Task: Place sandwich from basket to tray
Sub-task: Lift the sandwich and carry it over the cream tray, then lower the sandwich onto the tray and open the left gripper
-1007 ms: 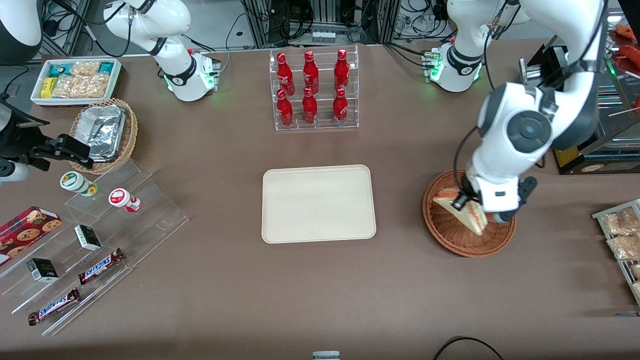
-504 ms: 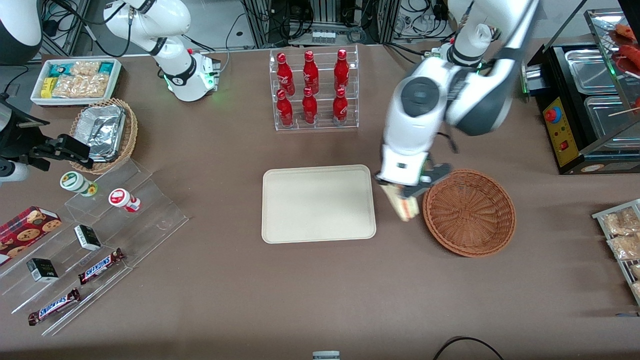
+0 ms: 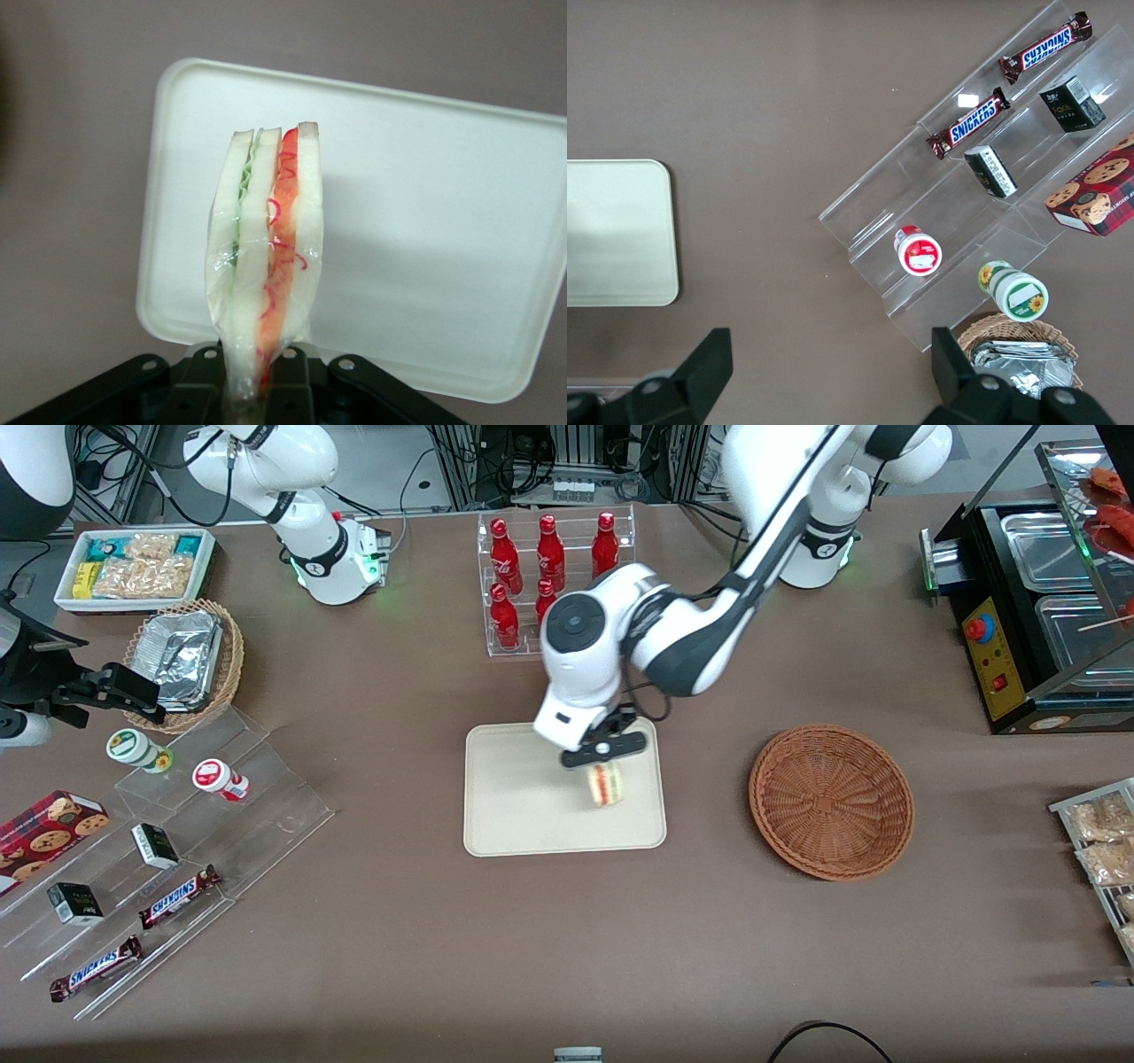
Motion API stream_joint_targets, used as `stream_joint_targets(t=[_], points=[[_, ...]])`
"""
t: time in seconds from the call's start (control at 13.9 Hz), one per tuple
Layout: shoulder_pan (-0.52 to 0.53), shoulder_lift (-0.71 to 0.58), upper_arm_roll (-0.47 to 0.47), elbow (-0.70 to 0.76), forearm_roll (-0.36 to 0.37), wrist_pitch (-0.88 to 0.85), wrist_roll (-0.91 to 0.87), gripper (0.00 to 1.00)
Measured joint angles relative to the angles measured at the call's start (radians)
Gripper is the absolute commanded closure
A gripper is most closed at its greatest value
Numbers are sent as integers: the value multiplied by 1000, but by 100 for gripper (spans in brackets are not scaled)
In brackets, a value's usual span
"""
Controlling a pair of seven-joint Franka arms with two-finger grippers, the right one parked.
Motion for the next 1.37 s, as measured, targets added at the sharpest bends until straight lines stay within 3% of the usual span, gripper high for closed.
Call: stream_joint_targets(t=[0.29, 1.01, 1.08, 1.15, 1.22, 1.37], points=[[-53, 106, 0, 60, 1, 53, 74, 99], [-59, 198, 1, 65, 32, 152, 97, 97], [-59, 200, 2, 65, 34, 152, 97, 84], [-59, 201, 2, 65, 35, 152, 97, 37], [-59, 202, 2, 65, 35, 152, 97, 0], [-59, 202, 2, 66, 35, 152, 97, 0]])
